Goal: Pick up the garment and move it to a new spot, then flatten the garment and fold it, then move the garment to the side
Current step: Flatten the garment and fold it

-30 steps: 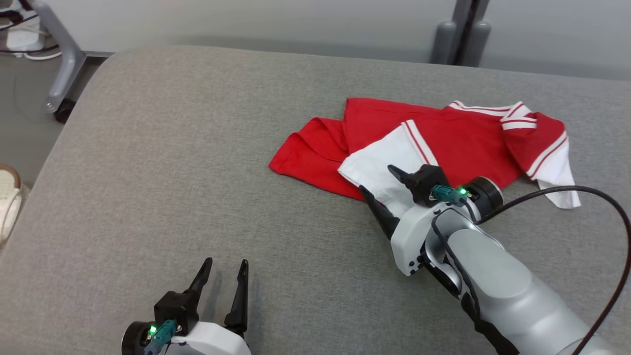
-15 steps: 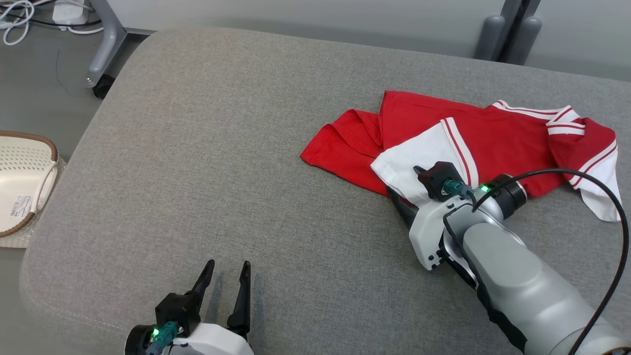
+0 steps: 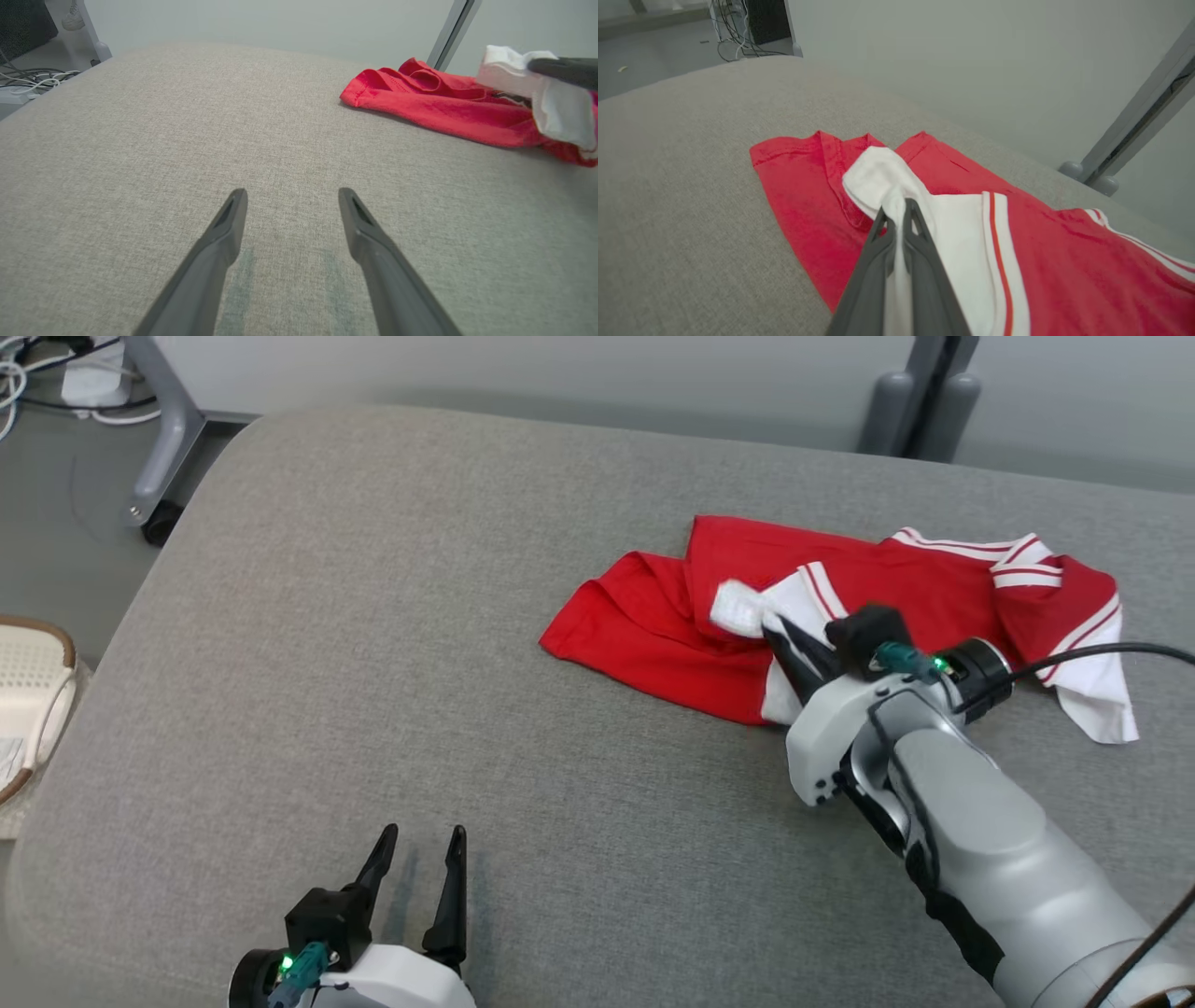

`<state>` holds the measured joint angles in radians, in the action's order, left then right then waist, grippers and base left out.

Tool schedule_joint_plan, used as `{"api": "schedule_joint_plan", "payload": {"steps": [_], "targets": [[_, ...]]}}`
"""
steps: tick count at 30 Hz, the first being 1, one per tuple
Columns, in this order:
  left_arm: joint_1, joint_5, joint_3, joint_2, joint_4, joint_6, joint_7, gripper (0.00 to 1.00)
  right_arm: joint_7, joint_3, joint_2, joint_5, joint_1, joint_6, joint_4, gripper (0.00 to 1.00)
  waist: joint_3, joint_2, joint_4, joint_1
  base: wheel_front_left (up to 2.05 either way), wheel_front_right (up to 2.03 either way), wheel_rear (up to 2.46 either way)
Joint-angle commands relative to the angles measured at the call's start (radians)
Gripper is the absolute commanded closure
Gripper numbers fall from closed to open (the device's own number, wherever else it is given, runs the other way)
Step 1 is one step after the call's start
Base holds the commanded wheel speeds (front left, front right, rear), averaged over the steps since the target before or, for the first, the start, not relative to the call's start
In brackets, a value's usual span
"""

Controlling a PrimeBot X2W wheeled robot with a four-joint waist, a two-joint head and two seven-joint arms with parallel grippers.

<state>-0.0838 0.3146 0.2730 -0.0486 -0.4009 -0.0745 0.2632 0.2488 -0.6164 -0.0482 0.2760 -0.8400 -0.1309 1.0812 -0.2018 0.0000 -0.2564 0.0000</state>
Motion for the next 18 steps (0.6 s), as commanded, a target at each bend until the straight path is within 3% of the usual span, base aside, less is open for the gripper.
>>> {"api": "schedule_joint_plan", "payload": {"steps": [1, 5, 12, 18], "targets": [[0.012, -0.01, -0.012, -0.004, 0.0, 0.002, 0.002, 0.0, 0.014, 0.032, -0.007, 0.019, 0.009, 0.0, -0.031, 1.0, 0.026, 0.0, 0.028, 0.0, 0.0, 0.0, 0.0], [0.023, -0.032, -0.036, -0.004, 0.006, 0.01, 0.002, 0.0, 0.017, 0.168, -0.01, 0.021, 0.064, 0.0, -0.164, 1.0, 0.065, 0.0, 0.089, 0.0, 0.0, 0.0, 0.0], [0.019, -0.059, -0.076, -0.004, 0.019, 0.02, 0.002, 0.0, 0.017, 0.448, -0.006, -0.008, 0.327, 0.0, -0.448, 1.0, 0.101, 0.0, 0.195, 0.0, 0.0, 0.0, 0.0], [0.024, -0.076, -0.095, -0.004, 0.017, 0.026, 0.002, 0.0, 0.017, 0.519, -0.004, 0.019, 0.523, 0.0, -0.556, 1.0, 0.112, 0.0, 0.255, 0.0, 0.0, 0.0, 0.0]]}}
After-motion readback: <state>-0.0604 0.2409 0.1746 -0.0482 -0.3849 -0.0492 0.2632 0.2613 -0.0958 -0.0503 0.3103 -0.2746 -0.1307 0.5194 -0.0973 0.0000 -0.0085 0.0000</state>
